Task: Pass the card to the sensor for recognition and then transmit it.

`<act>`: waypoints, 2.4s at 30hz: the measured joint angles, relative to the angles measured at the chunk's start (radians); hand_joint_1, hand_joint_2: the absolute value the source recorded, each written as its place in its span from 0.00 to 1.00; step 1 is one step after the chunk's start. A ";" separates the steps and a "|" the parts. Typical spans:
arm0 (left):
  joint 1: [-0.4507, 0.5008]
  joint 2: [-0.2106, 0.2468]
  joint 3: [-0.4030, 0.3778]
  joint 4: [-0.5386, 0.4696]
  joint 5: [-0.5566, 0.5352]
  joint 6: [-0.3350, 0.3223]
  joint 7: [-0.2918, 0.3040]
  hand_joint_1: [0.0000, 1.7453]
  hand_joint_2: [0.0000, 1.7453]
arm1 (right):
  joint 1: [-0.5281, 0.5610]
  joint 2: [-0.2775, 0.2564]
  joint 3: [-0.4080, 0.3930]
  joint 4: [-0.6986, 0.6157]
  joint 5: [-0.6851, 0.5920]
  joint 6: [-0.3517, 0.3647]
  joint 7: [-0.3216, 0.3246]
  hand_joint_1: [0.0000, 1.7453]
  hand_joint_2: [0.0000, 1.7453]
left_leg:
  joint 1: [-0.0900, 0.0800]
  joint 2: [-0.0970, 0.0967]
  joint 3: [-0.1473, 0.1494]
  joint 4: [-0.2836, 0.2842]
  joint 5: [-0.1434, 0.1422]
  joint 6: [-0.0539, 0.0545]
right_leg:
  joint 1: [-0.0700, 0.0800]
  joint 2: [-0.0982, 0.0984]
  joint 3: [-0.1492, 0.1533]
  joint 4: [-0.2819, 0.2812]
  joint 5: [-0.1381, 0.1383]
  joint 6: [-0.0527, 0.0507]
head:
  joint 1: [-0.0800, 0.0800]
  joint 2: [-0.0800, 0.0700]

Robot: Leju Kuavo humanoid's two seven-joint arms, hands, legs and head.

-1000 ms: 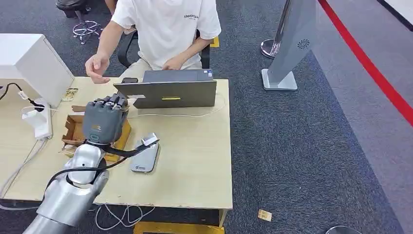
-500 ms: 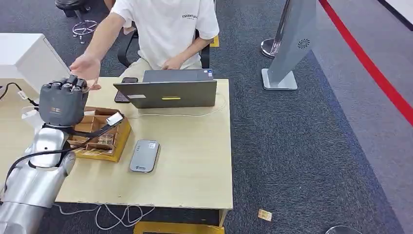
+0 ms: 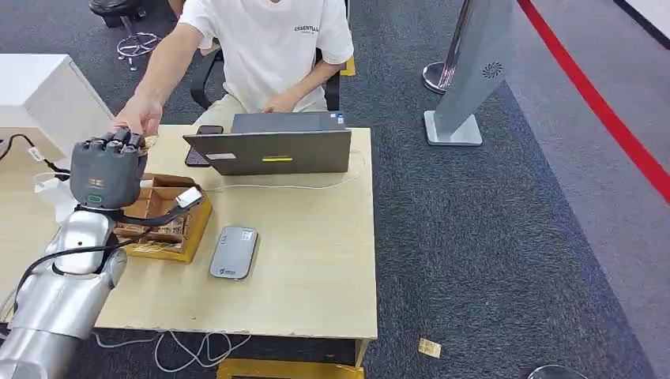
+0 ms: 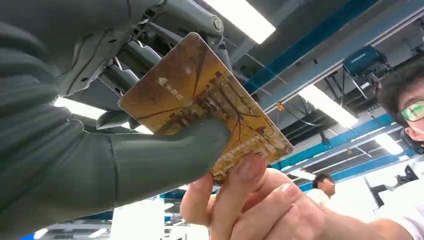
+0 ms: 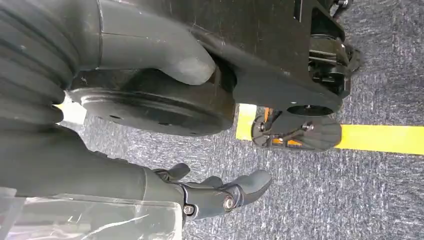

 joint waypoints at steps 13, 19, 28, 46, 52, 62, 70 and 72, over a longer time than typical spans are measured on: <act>0.000 -0.001 0.000 0.009 0.000 0.000 0.000 1.00 1.00 | 0.000 0.000 0.000 0.000 0.000 0.000 0.000 0.00 1.00 | 0.000 0.000 -0.001 0.000 0.000 0.000 | 0.000 0.000 -0.001 0.000 0.000 0.000 | 0.000 0.000; 0.000 -0.001 0.000 0.010 0.005 -0.002 0.000 0.00 1.00 | 0.000 0.000 0.000 0.000 0.000 0.000 0.000 0.00 1.00 | 0.000 0.000 -0.001 0.000 0.000 0.000 | 0.000 0.000 -0.001 0.000 0.000 0.000 | 0.000 0.000; -0.001 -0.016 0.000 0.013 0.006 -0.019 0.002 0.00 0.00 | 0.000 0.000 0.001 0.000 -0.010 0.000 0.000 0.00 1.00 | 0.000 0.000 -0.001 0.000 0.000 0.000 | 0.000 0.000 -0.001 0.000 0.000 0.000 | 0.000 0.000; 0.135 -0.069 -0.066 -0.179 0.029 -0.194 -0.011 0.00 1.00 | 0.007 0.000 0.003 0.000 -0.066 0.000 -0.010 0.00 1.00 | 0.000 0.001 -0.001 0.000 -0.001 -0.001 | -0.001 0.002 -0.001 0.000 0.000 0.000 | 0.000 0.000; 0.302 -0.061 -0.174 -0.357 0.024 -0.257 0.039 0.00 1.00 | 0.012 0.000 -0.009 0.000 -0.102 0.000 -0.021 0.00 1.00 | -0.001 0.002 -0.001 0.000 -0.003 -0.001 | -0.001 0.002 -0.002 -0.001 -0.001 0.001 | 0.000 0.000; 0.472 -0.007 -0.193 -0.476 0.148 -0.337 0.039 0.00 1.00 | 0.019 0.000 -0.027 0.001 -0.135 0.000 -0.036 0.00 1.00 | 0.000 0.002 -0.001 0.000 -0.003 -0.001 | -0.001 0.002 -0.001 -0.001 -0.001 0.001 | 0.000 0.000; 0.530 0.018 -0.191 -0.503 0.150 -0.337 0.039 0.00 1.00 | 0.019 0.000 -0.029 0.002 -0.138 0.000 -0.038 0.00 1.00 | -0.001 0.002 -0.001 0.000 -0.003 -0.001 | -0.001 0.002 -0.001 -0.001 -0.001 0.001 | 0.000 0.000; 0.535 0.019 -0.191 -0.507 0.150 -0.337 0.039 0.00 1.00 | 0.019 0.000 -0.030 0.002 -0.138 0.000 -0.038 0.00 1.00 | -0.001 0.002 -0.001 0.000 -0.003 -0.001 | -0.001 0.002 -0.001 -0.001 -0.001 0.001 | 0.000 0.000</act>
